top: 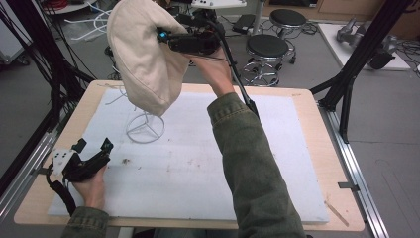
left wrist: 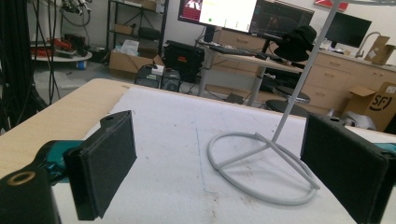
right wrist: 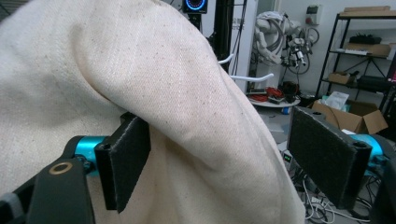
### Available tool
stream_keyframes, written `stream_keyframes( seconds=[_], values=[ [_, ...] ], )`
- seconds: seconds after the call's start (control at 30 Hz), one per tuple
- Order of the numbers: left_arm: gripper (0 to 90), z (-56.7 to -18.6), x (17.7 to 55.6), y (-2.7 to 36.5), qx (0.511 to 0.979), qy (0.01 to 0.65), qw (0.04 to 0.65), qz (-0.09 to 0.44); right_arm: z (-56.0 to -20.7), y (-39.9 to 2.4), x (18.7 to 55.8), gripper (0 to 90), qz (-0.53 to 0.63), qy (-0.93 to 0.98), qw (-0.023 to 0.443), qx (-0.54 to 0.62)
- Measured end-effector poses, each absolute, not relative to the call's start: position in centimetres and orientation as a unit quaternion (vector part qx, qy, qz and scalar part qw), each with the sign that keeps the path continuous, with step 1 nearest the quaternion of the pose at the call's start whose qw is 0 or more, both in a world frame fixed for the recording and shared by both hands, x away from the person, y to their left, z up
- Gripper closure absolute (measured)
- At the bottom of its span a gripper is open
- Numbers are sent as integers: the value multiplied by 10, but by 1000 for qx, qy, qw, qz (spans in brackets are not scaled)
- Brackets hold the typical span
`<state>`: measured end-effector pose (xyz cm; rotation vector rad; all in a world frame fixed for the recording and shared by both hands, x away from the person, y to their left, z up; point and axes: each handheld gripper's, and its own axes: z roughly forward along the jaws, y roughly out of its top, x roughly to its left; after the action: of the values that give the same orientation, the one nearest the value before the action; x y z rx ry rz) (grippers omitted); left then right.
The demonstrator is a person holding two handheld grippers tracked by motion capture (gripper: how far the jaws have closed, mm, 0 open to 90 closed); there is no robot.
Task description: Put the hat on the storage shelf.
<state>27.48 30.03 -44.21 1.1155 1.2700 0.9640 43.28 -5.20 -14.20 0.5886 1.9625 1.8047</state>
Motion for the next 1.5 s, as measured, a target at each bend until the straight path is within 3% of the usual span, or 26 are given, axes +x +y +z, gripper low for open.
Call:
stream_keyframes(
  seconds=[0.8, 1.17, 1.5],
  values=[
    [107, -442, 275, 300, 478, 538, 562, 408, -159, -99, 422, 208, 699, 657, 172, 224],
    [107, -442, 275, 300, 474, 539, 563, 410, -168, -111, 418, 192, 699, 652, 177, 232],
    [107, -442, 274, 300, 477, 537, 562, 410, -189, -129, 398, 188, 693, 643, 214, 247]
  ],
)
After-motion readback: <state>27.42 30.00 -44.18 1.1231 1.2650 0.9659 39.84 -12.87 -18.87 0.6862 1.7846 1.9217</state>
